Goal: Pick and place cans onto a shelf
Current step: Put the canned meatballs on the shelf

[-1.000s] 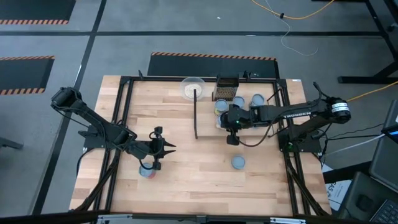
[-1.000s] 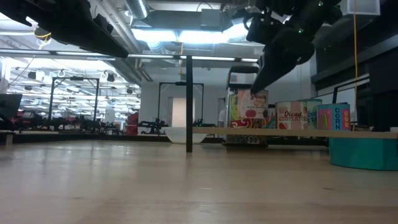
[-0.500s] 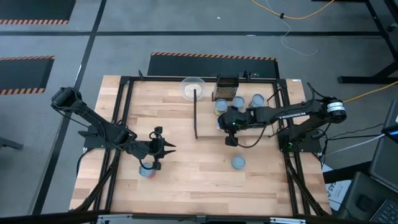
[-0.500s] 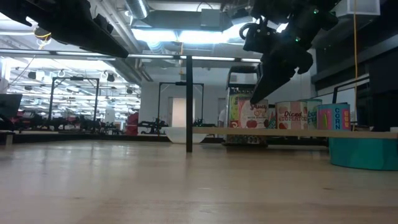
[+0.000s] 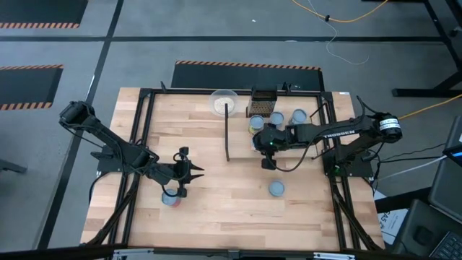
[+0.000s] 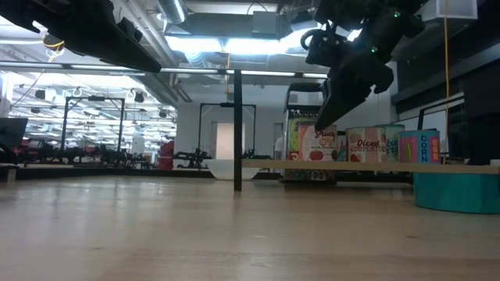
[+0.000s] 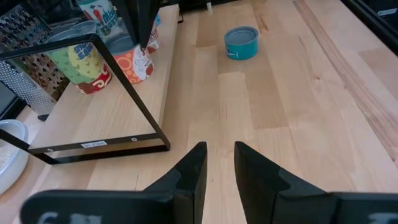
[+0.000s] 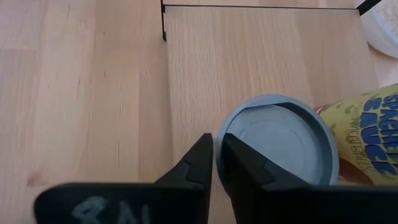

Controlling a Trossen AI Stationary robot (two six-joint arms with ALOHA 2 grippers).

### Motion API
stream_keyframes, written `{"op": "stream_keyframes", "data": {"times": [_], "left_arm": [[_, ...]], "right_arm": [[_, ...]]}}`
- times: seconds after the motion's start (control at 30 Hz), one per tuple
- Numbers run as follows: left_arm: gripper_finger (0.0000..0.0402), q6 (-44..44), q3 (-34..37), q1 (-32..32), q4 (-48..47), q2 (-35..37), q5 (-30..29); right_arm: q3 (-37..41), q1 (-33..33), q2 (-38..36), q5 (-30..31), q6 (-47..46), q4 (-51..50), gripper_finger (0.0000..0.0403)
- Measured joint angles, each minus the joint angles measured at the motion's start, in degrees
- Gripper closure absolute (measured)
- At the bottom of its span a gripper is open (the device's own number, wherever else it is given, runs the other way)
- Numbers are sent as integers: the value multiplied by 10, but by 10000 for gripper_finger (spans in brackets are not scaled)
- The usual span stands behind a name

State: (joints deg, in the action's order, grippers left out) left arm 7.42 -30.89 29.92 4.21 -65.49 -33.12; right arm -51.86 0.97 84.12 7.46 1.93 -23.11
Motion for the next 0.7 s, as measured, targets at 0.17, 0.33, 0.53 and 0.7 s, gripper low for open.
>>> {"op": "stream_keyframes", "data": {"times": [0.17, 0.33, 0.53, 0.7], "left_arm": [[328, 0, 0, 0, 0, 0, 0], [328, 0, 0, 0, 0, 0, 0], [328, 0, 0, 0, 0, 0, 0], [328, 1, 0, 0, 0, 0, 0]], "right_arm": [[0, 0, 0, 0, 0, -1, 326], [0, 0, 0, 0, 0, -1, 280], [0, 0, 0, 0, 0, -1, 253], [0, 0, -4, 0, -1, -4, 251]]}}
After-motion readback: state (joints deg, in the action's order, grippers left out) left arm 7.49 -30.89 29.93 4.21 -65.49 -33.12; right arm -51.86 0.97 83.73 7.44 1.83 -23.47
